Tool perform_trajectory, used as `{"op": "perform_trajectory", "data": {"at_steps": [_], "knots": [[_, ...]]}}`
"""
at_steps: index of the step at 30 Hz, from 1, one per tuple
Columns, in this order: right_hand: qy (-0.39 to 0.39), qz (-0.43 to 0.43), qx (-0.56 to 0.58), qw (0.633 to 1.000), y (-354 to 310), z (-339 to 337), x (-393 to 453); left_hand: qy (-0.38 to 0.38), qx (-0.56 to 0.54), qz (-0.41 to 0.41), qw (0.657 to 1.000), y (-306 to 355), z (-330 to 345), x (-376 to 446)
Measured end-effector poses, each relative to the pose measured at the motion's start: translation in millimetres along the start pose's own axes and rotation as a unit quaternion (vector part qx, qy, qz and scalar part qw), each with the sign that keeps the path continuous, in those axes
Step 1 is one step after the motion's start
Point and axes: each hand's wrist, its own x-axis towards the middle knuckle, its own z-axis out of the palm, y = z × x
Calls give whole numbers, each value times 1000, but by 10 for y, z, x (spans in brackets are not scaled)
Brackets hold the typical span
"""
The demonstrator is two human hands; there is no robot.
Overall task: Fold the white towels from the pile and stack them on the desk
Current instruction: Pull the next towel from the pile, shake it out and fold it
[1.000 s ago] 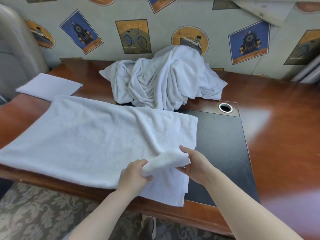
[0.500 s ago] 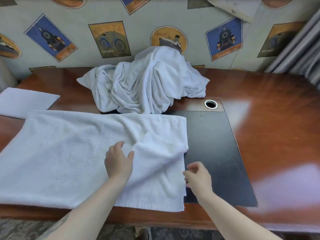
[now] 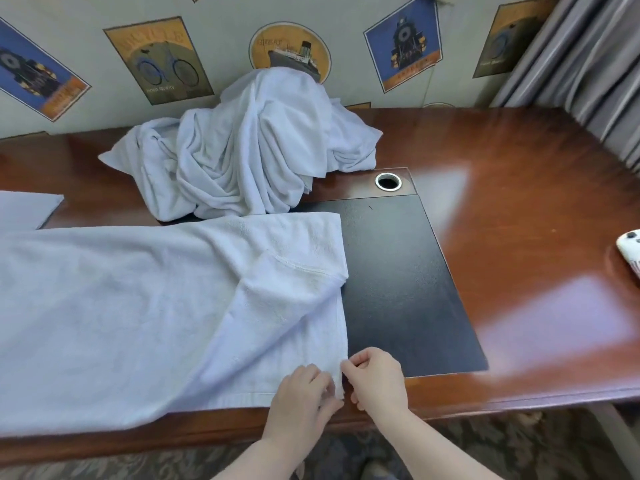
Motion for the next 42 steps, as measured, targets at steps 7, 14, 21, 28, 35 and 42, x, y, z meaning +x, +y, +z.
{"op": "perform_trajectory", "data": {"at_steps": [7, 14, 21, 28, 35, 42], "knots": [[-45, -40, -27, 998, -11, -70, 100, 57, -31, -31, 997, 87, -33, 49], [-66, -81, 56, 993, 166, -139, 40, 215, -300, -230, 901, 293, -188, 147], [-90, -42, 110, 989, 190, -199, 10, 289, -329, -228, 870, 373, -213, 182], [-106, -40, 13, 993, 282, -210, -136, 341, -330, -209, 855, 438, -320, 234], [-136, -83, 62, 985, -84, -198, 103, 345, -300, -176, 872, 477, -116, 35], [-240, 135, 358, 892, -339, -149, 311, 250, -245, -126, 928, 337, -140, 41]]}}
